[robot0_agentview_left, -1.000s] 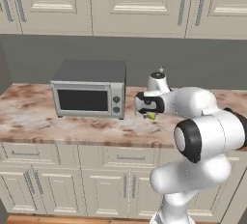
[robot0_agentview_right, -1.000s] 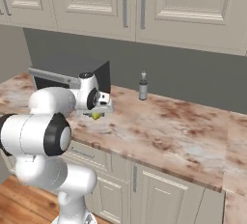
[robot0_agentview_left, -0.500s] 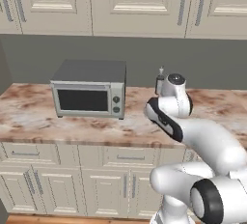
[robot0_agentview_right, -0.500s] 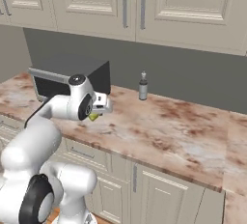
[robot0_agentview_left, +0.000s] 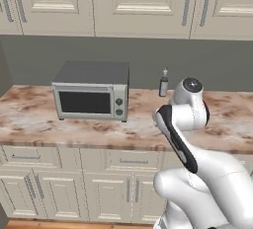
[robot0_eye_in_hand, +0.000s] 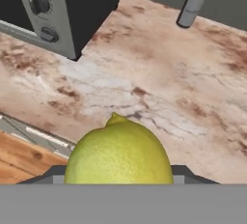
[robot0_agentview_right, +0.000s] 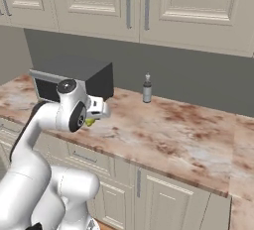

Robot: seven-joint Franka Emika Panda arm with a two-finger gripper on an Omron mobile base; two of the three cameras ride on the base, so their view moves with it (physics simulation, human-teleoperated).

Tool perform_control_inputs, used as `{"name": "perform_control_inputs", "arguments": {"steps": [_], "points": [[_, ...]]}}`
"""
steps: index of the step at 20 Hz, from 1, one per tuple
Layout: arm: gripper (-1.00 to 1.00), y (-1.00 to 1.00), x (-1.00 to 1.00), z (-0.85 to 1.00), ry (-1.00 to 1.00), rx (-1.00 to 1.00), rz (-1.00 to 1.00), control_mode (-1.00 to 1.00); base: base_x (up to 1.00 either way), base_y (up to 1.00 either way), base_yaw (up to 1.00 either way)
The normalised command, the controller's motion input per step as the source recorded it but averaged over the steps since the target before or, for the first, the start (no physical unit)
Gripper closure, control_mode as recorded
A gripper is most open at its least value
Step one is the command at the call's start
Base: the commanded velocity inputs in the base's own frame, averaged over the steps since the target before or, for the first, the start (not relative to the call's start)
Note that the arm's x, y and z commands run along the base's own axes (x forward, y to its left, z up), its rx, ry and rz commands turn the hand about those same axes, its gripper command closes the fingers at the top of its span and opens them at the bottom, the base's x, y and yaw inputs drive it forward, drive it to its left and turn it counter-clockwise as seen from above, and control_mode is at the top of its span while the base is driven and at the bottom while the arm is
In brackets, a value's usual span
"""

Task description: Place the onion and lemon inside the fridge drawer. Close the drawer after placing the vegetables.

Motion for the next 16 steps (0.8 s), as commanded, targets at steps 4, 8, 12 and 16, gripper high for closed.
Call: {"name": "perform_control_inputs", "arguments": {"steps": [4, 8, 12, 16], "points": [[1.0, 0.0, -0.47, 0.55, 0.01, 0.0, 0.0, -1.0, 0.0, 0.0, 0.0], [1.0, 0.0, -0.55, 0.43, 0.02, 0.0, 0.0, -1.0, 0.0, 0.0, 0.0], [1.0, 0.0, -0.74, 0.03, -0.03, 0.0, 0.03, -1.0, 0.0, 0.0, 0.0], [1.0, 0.09, -0.5, 0.0, -0.07, 0.0, 0.04, 1.0, -0.49, 0.19, 0.07]]}}
